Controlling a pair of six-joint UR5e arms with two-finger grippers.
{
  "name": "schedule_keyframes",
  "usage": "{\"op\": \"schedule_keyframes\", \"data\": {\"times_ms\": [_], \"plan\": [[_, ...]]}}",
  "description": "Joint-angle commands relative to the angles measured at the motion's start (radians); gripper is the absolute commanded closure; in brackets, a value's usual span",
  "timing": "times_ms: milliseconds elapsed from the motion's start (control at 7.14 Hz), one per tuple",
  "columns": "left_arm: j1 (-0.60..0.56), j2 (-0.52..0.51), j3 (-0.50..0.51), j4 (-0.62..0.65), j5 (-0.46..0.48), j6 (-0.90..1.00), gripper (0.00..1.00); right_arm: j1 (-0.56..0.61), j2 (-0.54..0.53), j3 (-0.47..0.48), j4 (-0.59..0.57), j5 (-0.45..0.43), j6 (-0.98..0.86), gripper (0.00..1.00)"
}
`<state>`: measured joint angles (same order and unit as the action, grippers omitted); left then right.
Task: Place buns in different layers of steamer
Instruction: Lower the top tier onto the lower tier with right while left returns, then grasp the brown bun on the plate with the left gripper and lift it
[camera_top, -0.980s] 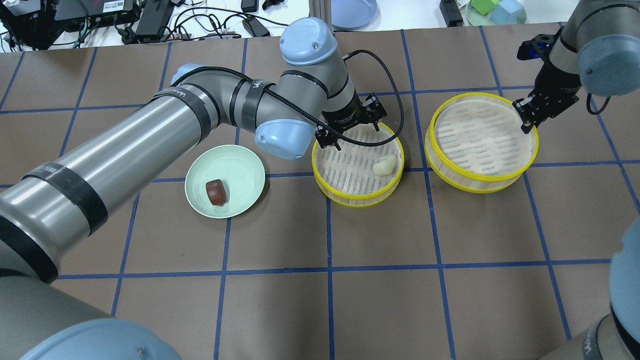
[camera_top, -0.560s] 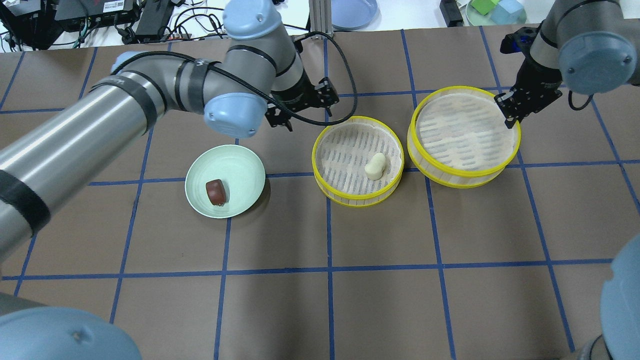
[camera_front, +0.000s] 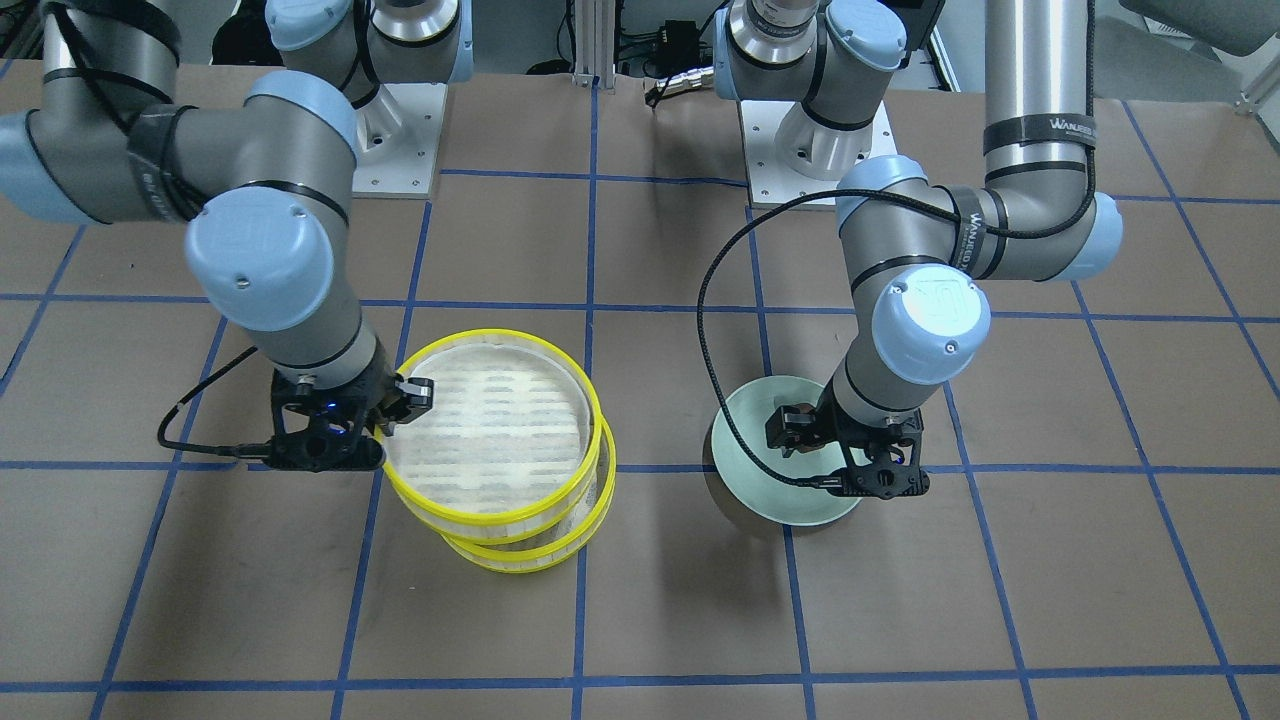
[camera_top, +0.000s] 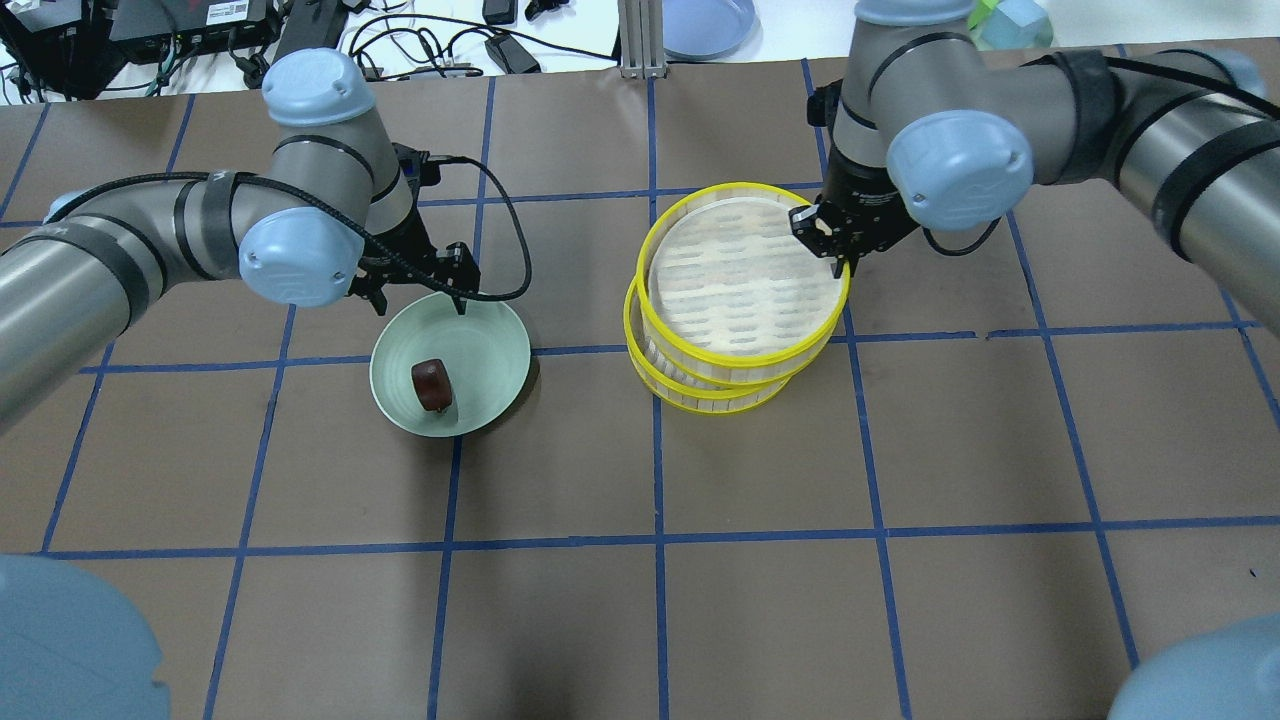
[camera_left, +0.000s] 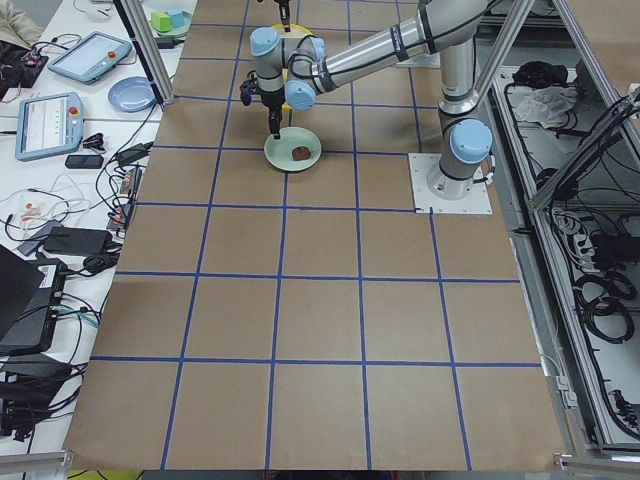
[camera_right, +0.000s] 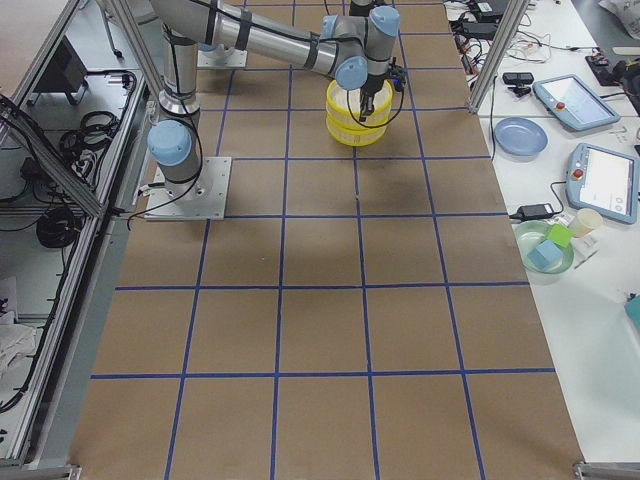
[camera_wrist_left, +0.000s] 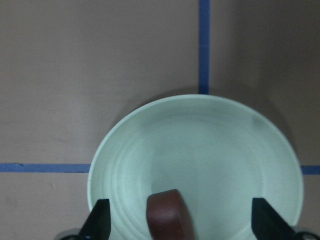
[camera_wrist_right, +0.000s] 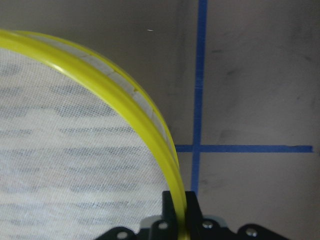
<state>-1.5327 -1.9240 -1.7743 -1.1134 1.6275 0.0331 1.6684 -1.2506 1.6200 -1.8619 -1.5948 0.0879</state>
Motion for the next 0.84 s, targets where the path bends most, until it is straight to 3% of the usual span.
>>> {"op": "schedule_keyframes", "data": {"times_ms": [0, 280, 700], "plan": [[0.032, 0.000, -0.056, -0.002, -0.012, 0.021, 0.00, 0.037, 0.022, 0.000, -0.008, 0.016, 0.053, 0.94], [0.032, -0.026, -0.045, 0.009, -0.086, 0.005, 0.00, 0.036, 0.043, 0.000, -0.019, -0.002, 0.038, 0.95], [0.028, -0.044, -0.057, 0.000, -0.084, -0.022, 0.00, 0.034, 0.043, 0.000, -0.016, -0.054, 0.023, 0.95]]}}
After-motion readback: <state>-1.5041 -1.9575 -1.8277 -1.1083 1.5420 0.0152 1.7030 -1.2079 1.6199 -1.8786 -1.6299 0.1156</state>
